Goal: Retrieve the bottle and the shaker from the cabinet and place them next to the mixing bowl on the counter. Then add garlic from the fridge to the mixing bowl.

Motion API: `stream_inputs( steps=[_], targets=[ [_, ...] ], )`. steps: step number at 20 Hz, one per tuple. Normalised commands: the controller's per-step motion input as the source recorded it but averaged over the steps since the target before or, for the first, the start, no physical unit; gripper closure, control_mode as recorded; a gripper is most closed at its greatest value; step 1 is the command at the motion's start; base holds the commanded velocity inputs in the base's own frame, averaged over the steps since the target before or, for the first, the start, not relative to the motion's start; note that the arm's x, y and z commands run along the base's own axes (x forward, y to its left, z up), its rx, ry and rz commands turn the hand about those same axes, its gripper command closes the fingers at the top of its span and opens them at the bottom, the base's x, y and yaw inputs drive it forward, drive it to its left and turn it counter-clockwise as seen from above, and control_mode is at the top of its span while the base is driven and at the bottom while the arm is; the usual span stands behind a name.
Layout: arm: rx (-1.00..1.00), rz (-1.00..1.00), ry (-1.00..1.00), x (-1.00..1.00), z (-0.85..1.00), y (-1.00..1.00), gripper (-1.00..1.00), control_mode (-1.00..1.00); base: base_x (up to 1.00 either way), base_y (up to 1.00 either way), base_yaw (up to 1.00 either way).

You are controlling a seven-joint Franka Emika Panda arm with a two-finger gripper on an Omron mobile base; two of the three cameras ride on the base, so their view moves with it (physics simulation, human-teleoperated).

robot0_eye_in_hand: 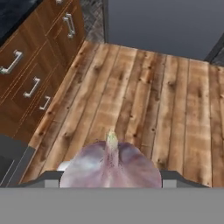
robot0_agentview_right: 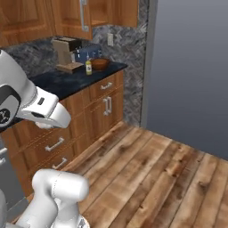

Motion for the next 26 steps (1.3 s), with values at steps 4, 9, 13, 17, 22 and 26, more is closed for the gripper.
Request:
stream_inputs(
  steps=[4,9,13,17,22,26],
  targets=[
    [0.00,0.00,0.00,0.00,0.00,0.00,1.00,1.00,1.00,-0.13,0.21],
    [0.00,0.00,0.00,0.00,0.00,0.00,1.00,1.00,1.00,-0.12,0.25],
    [0.00,0.00,0.00,0.00,0.00,0.00,1.00,1.00,1.00,-0.04,0.32],
    [0.00,0.00,0.00,0.00,0.00,0.00,1.00,1.00,0.88,0.00,0.37],
    [0.00,0.00,0.00,0.00,0.00,0.00,1.00,1.00,0.64,-0.28,0.46],
    [0.00,0.00,0.00,0.00,0.00,0.00,1.00,1.00,0.97,-0.85,0.44]
  ],
)
